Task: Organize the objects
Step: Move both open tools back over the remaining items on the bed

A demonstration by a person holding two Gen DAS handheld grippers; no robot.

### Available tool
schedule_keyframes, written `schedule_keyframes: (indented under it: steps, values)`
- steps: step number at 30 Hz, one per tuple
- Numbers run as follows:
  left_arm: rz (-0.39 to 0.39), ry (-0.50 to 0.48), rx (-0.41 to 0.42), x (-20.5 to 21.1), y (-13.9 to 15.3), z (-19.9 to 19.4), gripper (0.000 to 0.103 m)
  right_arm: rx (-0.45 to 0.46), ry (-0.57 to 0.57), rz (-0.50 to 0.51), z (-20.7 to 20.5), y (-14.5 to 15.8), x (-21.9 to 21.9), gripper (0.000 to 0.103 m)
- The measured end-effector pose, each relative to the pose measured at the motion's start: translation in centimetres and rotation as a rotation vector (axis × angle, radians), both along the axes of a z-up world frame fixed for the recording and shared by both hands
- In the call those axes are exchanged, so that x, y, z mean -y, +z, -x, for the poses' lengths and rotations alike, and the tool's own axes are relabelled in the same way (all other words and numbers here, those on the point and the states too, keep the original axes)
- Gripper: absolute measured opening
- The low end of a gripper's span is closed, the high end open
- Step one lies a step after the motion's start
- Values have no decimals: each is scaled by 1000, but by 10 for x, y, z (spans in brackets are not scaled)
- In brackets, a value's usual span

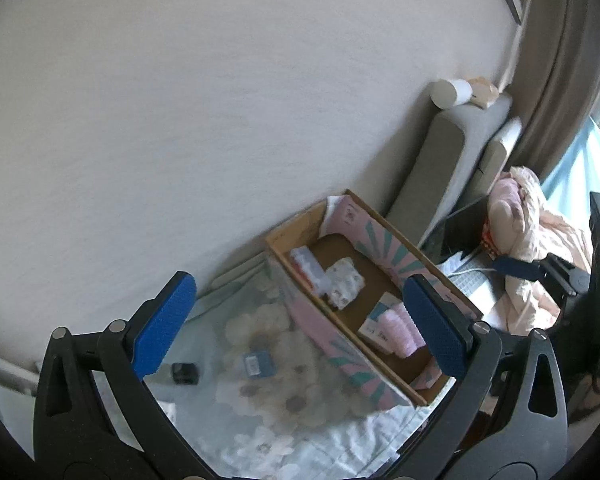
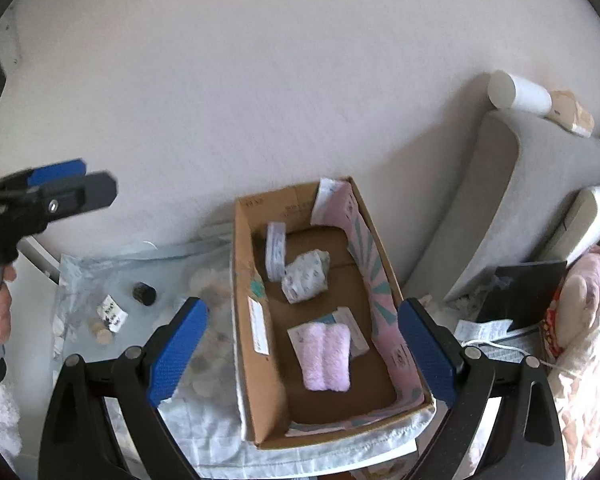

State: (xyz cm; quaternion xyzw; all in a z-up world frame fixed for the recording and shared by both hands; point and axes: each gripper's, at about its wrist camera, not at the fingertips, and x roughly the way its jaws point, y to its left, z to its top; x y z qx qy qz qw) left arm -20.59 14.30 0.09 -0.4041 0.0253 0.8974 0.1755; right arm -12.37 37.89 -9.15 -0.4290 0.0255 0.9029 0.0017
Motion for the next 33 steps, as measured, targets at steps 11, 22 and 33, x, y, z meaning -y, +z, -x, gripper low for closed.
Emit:
schedule_keyframes:
  steps: [11, 22, 33]
  values:
    - [43, 167, -107, 83, 33, -40, 103, -116, 84, -23, 5, 31, 33, 95]
    - [48, 370, -102, 173, 26, -79, 103, -152, 261, 35, 21, 31, 89, 95]
    - [4, 482, -60, 227, -23, -112, 103, -81, 363, 66, 45, -9, 149, 95]
